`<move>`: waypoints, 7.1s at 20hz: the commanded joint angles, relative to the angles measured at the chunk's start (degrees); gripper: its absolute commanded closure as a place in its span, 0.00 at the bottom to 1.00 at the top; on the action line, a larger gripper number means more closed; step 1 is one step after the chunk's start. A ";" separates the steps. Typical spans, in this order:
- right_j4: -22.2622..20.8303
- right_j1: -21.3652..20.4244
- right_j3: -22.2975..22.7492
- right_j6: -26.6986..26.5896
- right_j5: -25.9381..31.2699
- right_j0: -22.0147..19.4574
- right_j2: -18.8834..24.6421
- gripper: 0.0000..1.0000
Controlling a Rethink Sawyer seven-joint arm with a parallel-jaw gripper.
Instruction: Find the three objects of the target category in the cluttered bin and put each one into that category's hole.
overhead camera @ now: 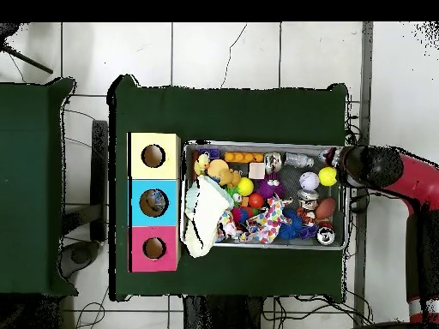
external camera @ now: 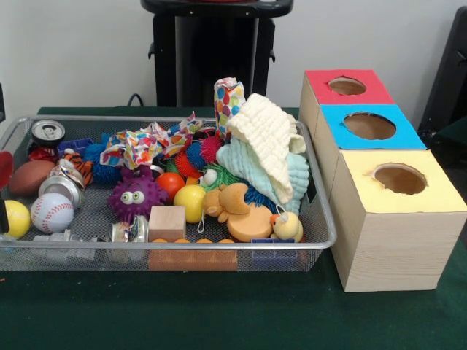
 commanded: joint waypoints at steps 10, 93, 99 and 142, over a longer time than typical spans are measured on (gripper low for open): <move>-1.23 -4.70 7.82 -6.71 3.49 2.24 -1.36 0.00; -0.61 -5.13 4.98 -9.83 -0.30 -0.43 2.83 1.00; 0.44 -12.23 11.52 -6.86 0.63 -0.39 1.72 1.00; 4.88 -3.54 10.84 1.20 -1.27 3.05 -1.71 1.00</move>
